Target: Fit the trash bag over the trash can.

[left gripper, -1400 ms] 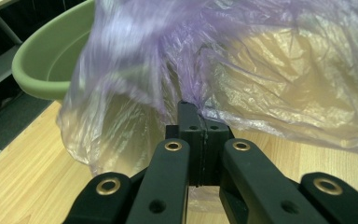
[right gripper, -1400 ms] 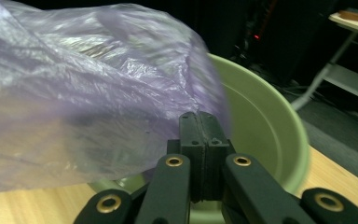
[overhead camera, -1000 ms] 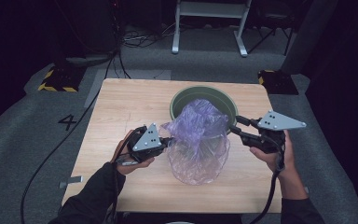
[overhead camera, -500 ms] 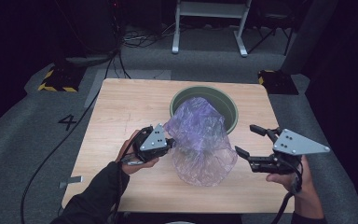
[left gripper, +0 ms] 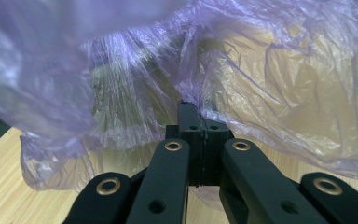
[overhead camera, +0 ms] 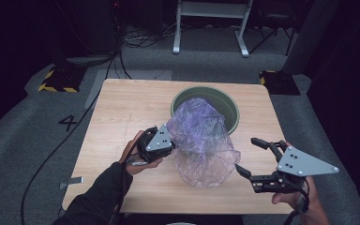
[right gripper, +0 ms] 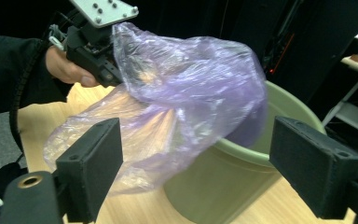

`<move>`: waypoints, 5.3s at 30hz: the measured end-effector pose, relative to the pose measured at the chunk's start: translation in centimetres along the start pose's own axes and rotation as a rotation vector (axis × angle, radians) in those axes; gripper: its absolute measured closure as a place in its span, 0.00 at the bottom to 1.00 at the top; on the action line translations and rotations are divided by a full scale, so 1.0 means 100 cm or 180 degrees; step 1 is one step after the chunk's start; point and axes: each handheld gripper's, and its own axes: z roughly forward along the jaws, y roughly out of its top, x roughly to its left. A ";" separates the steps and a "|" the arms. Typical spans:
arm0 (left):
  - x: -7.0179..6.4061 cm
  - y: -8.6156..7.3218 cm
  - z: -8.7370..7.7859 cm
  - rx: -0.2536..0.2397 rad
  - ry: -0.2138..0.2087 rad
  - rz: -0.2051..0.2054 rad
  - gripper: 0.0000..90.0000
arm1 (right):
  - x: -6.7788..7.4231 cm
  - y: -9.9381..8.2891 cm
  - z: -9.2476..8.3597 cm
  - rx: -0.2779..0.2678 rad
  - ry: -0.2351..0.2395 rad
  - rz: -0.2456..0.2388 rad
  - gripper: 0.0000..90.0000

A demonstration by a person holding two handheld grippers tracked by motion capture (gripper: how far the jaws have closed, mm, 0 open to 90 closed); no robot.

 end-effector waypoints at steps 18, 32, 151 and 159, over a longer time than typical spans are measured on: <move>0.005 -0.014 0.006 0.0050 0.0015 -0.0063 1.00 | -0.040 -0.031 0.054 0.0397 -0.0646 0.0278 0.90; 0.001 -0.035 -0.020 -0.0218 -0.0068 -0.0266 0.38 | -0.068 -0.042 0.071 0.0311 -0.0743 0.0525 1.00; 0.060 0.016 -0.029 -0.0732 0.0144 -0.0412 0.97 | -0.069 0.012 0.097 0.0385 0.0138 -0.0554 0.37; 0.060 0.019 -0.024 -0.0734 0.0132 -0.0432 0.97 | -0.060 0.019 0.097 0.0231 0.0349 -0.0562 0.34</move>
